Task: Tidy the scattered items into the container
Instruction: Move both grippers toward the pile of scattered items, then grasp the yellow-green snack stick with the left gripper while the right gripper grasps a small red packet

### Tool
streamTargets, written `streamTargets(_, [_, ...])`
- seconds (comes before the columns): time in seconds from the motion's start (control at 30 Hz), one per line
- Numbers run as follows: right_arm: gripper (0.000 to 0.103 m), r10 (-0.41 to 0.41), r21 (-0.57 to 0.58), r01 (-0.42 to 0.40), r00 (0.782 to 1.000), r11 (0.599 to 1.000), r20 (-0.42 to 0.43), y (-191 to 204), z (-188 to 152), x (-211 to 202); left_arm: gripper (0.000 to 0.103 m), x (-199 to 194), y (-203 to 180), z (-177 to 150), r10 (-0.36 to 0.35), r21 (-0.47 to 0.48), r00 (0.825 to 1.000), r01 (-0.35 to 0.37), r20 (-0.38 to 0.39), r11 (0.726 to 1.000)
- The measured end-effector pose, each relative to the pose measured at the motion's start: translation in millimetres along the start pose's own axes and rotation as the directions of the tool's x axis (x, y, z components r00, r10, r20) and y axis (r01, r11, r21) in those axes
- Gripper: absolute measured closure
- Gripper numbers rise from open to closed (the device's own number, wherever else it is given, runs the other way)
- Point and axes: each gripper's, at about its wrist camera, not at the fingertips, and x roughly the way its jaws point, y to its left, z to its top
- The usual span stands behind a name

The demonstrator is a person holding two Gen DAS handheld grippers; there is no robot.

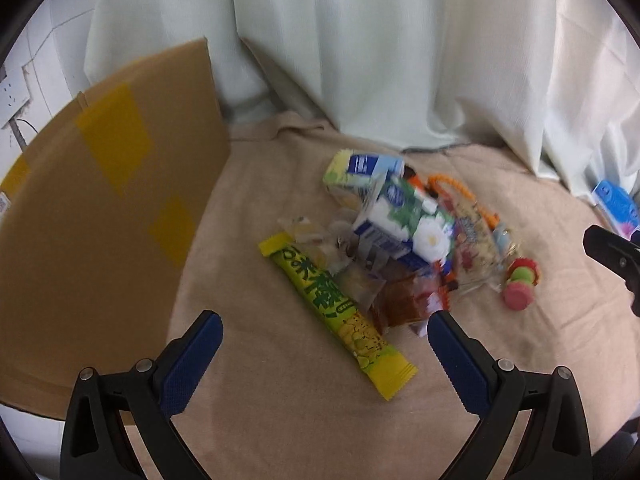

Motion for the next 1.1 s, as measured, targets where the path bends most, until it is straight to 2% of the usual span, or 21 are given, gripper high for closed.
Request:
streamTargets(0.17, [0.0,0.071,-0.004,-0.071,0.997,0.997,0.02,4,-4,-1,0.0,15,9,-3,-0.065,-0.068,0.998,0.065,0.002,0.996])
streamTargets(0.33, [0.0,0.109,-0.048,-0.109,0.994,0.993,0.013,16,-6,0,0.0,25,22,-6,0.002,-0.134,1.0,-0.005,-0.02,0.991])
streamTargets(0.43, [0.0,0.143,-0.052,-0.143,0.99,0.988,0.003,21,-7,3,0.0,31,29,-6,-0.025,-0.157,0.999,0.02,-0.032,0.987])
streamTargets(0.63, [0.001,0.142,-0.092,-0.142,0.99,0.985,-0.016,34,-10,12,0.0,52,28,-7,-0.021,-0.149,0.996,0.007,-0.087,0.989])
streamTargets(0.73, [0.001,0.115,-0.107,-0.118,0.993,0.987,-0.036,40,-13,21,0.0,55,23,-6,0.044,-0.107,0.995,-0.054,-0.092,0.993])
streamTargets(0.83, [0.001,0.173,-0.11,-0.179,0.983,0.978,-0.059,43,-16,26,0.001,59,28,-6,0.02,-0.117,0.995,-0.032,-0.102,0.993])
streamTargets(0.93, [0.003,0.271,-0.091,-0.276,0.96,0.957,-0.07,47,-16,29,0.011,61,29,-4,0.02,-0.09,0.996,-0.028,-0.089,0.996])
streamTargets(1.0, [0.009,0.304,-0.084,-0.313,0.947,0.946,-0.108,52,-18,35,0.03,60,30,-5,0.029,-0.063,0.997,-0.034,-0.074,0.997])
streamTargets(1.03, [0.017,0.321,-0.081,-0.332,0.939,0.94,-0.122,54,-19,37,0.035,59,31,-5,0.037,-0.054,0.997,-0.041,-0.065,0.998])
streamTargets(1.1, [0.02,0.324,-0.089,-0.337,0.936,0.937,-0.134,59,-23,40,0.044,58,35,-6,0.039,-0.038,0.998,-0.041,-0.056,0.998])
